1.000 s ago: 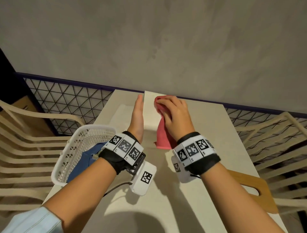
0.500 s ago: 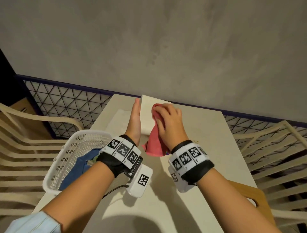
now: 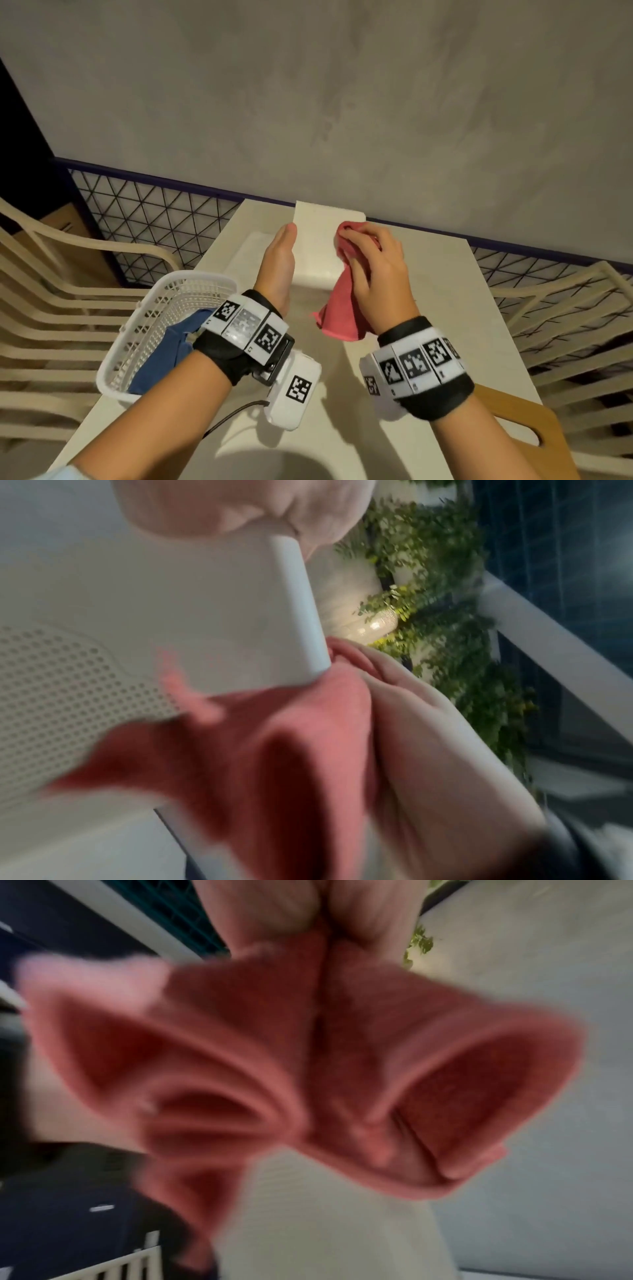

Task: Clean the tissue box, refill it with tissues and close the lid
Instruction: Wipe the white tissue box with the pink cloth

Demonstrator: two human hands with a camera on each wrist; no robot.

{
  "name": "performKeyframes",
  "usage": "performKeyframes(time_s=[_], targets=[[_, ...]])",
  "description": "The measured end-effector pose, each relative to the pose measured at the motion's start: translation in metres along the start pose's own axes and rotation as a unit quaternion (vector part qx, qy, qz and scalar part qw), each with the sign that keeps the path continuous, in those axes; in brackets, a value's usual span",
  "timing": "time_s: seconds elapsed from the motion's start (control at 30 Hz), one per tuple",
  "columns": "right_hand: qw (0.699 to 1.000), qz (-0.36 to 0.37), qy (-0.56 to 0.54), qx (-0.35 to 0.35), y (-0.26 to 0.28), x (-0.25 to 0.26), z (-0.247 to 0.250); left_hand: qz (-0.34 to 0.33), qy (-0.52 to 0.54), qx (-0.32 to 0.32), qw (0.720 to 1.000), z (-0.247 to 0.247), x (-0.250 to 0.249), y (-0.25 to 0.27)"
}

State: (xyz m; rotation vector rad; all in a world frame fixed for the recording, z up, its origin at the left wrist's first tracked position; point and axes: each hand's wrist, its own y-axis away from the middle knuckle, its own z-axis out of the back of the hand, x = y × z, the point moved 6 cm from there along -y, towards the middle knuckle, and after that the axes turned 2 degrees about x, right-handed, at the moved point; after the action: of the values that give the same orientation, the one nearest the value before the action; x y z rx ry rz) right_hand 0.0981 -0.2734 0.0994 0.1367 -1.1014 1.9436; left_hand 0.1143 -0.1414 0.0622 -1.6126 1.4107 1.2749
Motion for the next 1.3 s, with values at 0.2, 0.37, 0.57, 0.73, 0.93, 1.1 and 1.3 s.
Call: performKeyframes(time_s=[0.2,0.37,0.57,0.73,0.93,1.1,1.3], targets=[[0.997,-0.026,-0.069,-0.026,-0.009,-0.013,0.017,0.004,-0.007,0.011,1.0,-0.006,-0.003,-0.003],[0.999,0.016,0.004,0.048,0.006,0.003,0.003,0.039,0.012,0.013,0.999,-0.003,0.012,-0.004],[0.982,0.089,0.033,0.163,0.003,0.026,-0.026,0.058,0.022,0.1,0.993,-0.019,0.022,-0.005],[0.963,0.157,0.041,0.213,0.01,0.025,-0.02,0.048,0.057,0.072,0.995,-0.005,0.02,-0.013],[0.977,0.057,0.047,0.2,-0.032,-0.013,-0.033,0.042,-0.005,0.063,0.997,-0.021,0.021,-0.005],[0.988,0.023,0.05,0.143,-0.034,-0.005,-0.032,0.024,-0.034,0.04,0.998,-0.022,0.016,-0.012],[0.994,-0.06,-0.023,0.083,-0.043,-0.027,-0.037,0.031,-0.1,0.059,0.993,-0.029,0.024,-0.016]])
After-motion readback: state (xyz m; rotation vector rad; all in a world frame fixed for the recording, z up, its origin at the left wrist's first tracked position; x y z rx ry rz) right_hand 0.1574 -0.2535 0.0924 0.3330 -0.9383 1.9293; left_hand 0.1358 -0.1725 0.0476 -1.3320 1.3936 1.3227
